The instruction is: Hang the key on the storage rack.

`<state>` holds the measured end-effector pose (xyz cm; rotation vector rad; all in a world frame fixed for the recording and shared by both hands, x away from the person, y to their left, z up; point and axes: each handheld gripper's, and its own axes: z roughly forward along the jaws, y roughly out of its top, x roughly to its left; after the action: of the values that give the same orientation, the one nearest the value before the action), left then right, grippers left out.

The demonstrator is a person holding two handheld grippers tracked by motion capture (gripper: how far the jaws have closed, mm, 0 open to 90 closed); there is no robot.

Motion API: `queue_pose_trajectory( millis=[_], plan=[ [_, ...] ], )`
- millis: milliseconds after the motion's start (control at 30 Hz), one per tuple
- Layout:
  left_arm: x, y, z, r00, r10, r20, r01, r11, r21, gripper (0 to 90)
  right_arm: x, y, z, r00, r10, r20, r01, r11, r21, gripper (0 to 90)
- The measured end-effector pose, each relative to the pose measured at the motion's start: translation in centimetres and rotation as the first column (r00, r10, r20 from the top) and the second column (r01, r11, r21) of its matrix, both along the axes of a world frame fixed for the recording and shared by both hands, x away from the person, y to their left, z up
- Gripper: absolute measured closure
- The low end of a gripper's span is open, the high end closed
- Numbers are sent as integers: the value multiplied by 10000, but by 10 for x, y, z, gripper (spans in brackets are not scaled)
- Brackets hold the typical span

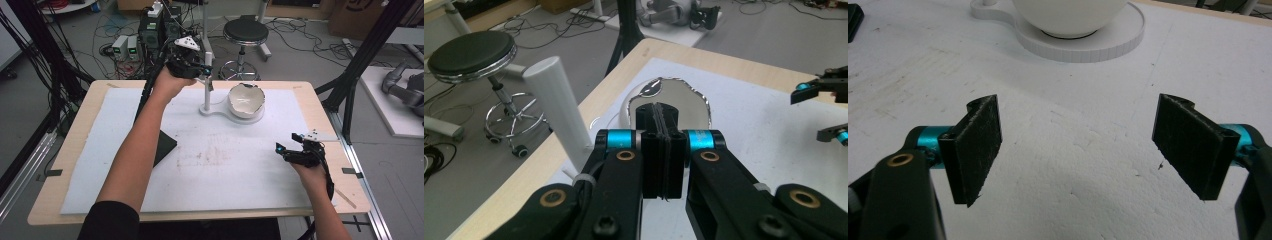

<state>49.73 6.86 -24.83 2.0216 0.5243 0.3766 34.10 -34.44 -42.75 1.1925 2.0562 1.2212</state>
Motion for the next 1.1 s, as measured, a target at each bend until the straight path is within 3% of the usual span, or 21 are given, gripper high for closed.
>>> queue_pose_trajectory(
  millis=[333,633,733,1033,1067,1100],
  plan=[
    [16,5,-8,9981,528,-319,-542,9977,-417,890,1,0,-2,9999,10,-108,-11,10000,-51,201],
    [19,6,-9,9965,706,-444,-724,9965,-416,878,1,0,-2,9999,70,-124,-71,9999,-72,201],
    [19,6,-9,9942,1011,-352,-1029,9932,-540,752,1,0,-2,9999,75,-115,-75,10000,-52,201],
    [9,19,-4,9913,1282,-288,-1294,9904,-487,597,0,-1,-2,9999,97,-123,-98,9999,-58,201],
    [6,23,-4,9898,1385,-333,-1401,9887,-528,494,0,-1,-2,9999,81,-120,-82,9999,-61,201],
    [4,26,-5,9889,1442,-370,-1460,9880,-509,459,0,-1,-2,9999,67,-137,-68,10000,-60,201]
  ],
)
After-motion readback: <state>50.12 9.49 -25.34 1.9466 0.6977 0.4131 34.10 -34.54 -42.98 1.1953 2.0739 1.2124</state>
